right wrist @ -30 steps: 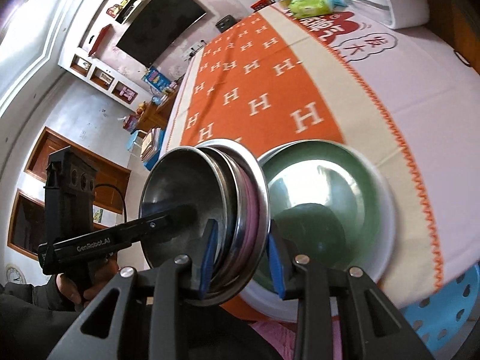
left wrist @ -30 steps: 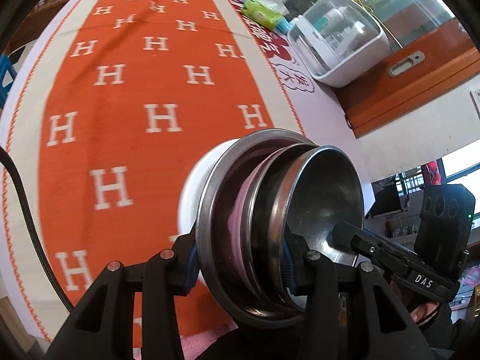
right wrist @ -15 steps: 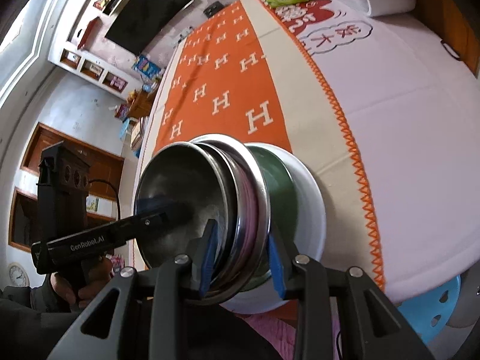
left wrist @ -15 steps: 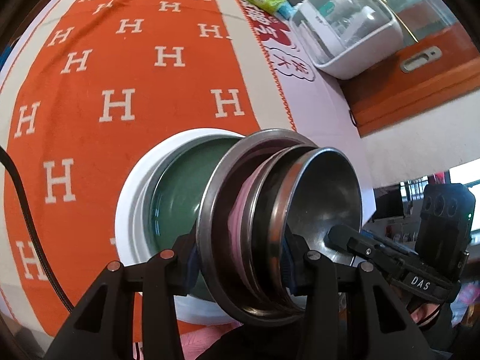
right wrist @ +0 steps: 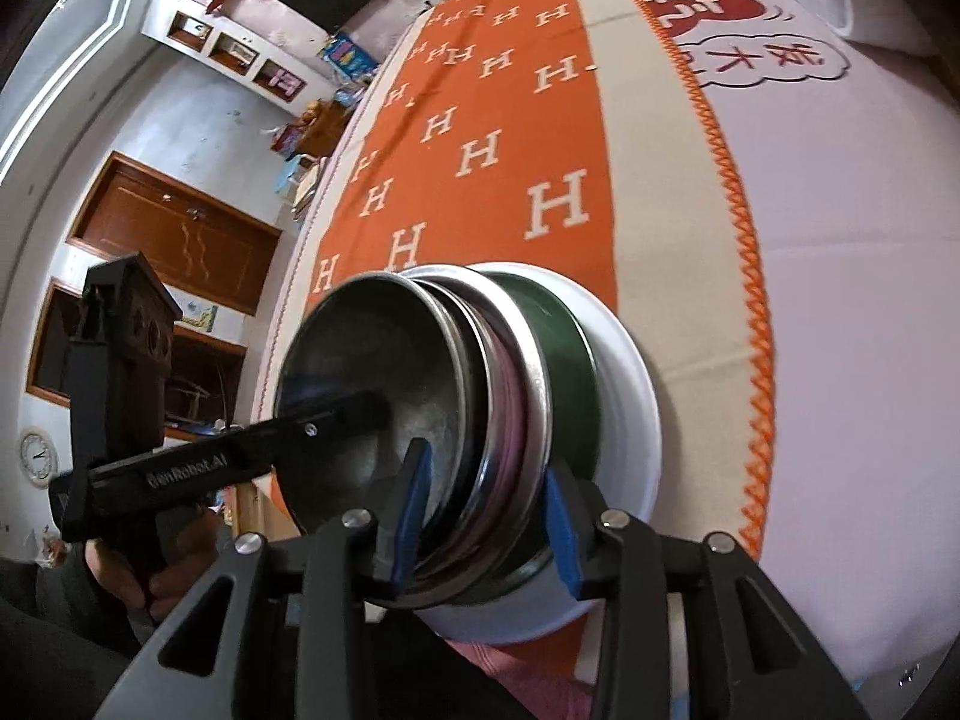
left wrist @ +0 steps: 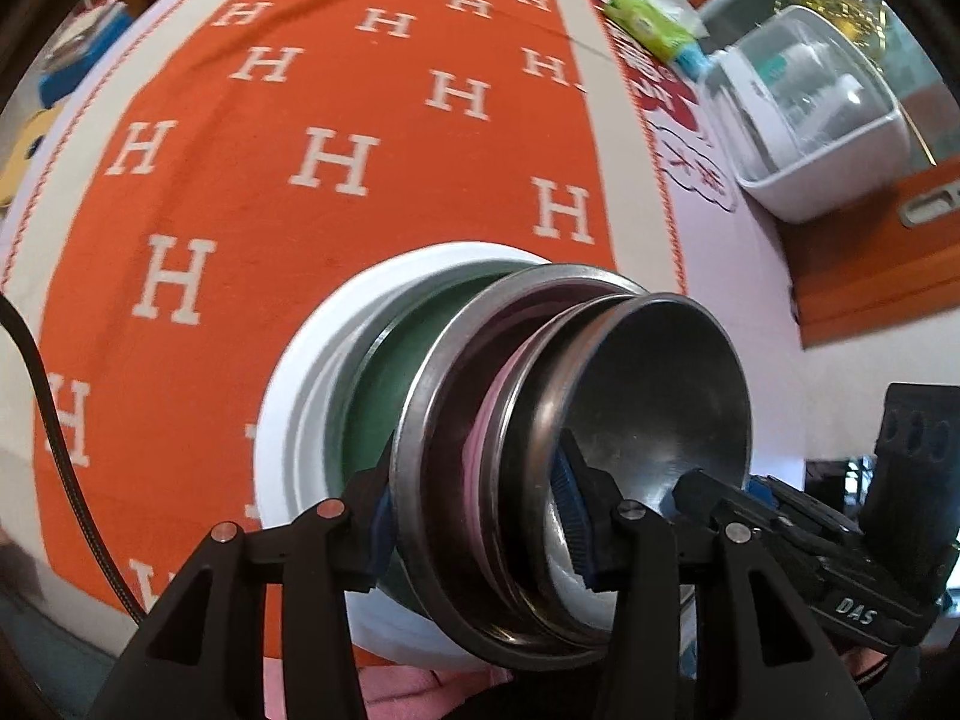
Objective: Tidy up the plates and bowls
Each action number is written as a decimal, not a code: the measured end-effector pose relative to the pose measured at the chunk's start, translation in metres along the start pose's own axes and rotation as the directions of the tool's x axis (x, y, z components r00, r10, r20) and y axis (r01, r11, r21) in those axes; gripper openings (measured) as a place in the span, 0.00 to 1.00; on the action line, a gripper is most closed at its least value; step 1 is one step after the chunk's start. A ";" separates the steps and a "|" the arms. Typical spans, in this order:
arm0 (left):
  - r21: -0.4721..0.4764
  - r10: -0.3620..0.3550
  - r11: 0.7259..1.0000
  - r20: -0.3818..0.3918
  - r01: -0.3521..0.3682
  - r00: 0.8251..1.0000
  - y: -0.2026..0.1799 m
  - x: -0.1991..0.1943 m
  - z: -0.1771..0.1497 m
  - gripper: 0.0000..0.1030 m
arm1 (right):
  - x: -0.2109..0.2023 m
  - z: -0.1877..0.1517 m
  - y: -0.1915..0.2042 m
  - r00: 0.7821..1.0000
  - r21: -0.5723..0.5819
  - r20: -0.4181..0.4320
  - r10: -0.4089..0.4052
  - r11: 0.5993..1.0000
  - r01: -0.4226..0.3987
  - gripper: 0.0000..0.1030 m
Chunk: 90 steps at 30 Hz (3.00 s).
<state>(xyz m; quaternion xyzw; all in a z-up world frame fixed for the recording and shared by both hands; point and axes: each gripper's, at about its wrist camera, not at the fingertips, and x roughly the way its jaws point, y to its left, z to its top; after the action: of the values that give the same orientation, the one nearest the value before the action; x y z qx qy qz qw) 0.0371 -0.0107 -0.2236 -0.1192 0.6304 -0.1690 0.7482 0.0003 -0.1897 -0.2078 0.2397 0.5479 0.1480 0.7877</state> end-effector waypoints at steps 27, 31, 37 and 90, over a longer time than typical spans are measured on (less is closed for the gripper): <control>0.100 0.196 0.967 0.299 -0.235 0.934 -0.029 -0.115 -0.018 0.72 | -0.062 -0.001 0.063 0.977 -0.152 0.177 -0.121 0.977 0.149 0.60; 0.125 0.189 0.963 0.319 -0.239 0.929 -0.028 -0.132 -0.033 0.76 | -0.076 -0.018 0.084 0.966 -0.178 0.209 -0.151 0.966 0.189 0.71; 0.150 0.187 0.954 0.376 -0.258 0.908 -0.023 -0.162 -0.059 0.87 | -0.092 -0.049 0.119 0.939 -0.225 0.265 -0.217 0.933 0.279 0.89; 0.139 0.253 0.914 0.542 -0.382 0.801 -0.013 -0.210 -0.132 0.99 | -0.113 -0.127 0.182 0.789 -0.042 0.454 -0.413 0.875 0.482 0.99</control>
<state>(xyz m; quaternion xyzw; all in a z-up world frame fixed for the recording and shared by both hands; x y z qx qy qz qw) -0.1256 0.0663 -0.0524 0.0400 0.3937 -0.0778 0.9151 -0.1534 -0.0650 -0.0563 0.0671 0.3876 -0.0579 0.9175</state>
